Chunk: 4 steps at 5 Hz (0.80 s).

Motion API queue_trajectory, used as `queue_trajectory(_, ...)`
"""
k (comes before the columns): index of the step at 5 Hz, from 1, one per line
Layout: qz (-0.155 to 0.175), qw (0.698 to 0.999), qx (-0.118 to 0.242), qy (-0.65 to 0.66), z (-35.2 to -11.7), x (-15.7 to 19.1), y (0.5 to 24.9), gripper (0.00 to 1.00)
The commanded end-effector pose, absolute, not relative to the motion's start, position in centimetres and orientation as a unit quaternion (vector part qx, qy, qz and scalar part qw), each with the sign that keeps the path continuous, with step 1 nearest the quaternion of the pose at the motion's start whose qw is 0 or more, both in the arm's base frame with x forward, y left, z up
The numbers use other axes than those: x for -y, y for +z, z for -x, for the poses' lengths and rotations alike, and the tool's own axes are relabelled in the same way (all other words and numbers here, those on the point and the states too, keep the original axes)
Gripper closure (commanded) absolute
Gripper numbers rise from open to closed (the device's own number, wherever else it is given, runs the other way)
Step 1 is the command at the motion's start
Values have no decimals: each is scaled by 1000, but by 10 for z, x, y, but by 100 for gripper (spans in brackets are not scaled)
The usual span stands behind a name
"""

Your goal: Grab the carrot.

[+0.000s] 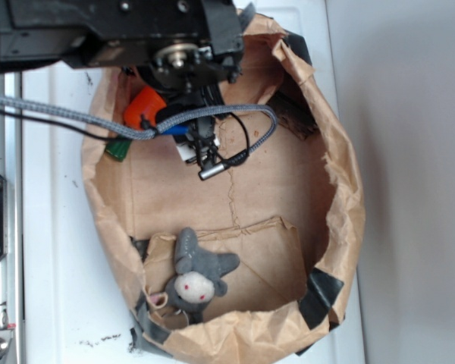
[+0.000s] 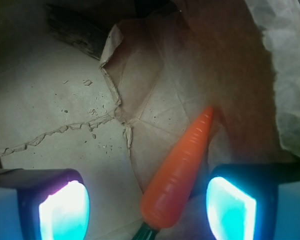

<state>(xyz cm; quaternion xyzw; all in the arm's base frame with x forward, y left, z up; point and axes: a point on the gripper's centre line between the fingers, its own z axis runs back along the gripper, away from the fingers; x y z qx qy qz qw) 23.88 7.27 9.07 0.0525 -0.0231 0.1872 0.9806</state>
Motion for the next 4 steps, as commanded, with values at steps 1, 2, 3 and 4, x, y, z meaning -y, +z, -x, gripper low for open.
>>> queue_trajectory(1, -77, 961, 50, 262, -245, -82, 72, 0)
queue_trajectory(2, -91, 954, 63, 279, -251, -80, 49, 0)
queue_trajectory(3, -99, 952, 63, 281, -256, -83, 40, 0)
queue_trajectory(4, -89, 951, 54, 290, -254, -94, 35, 0)
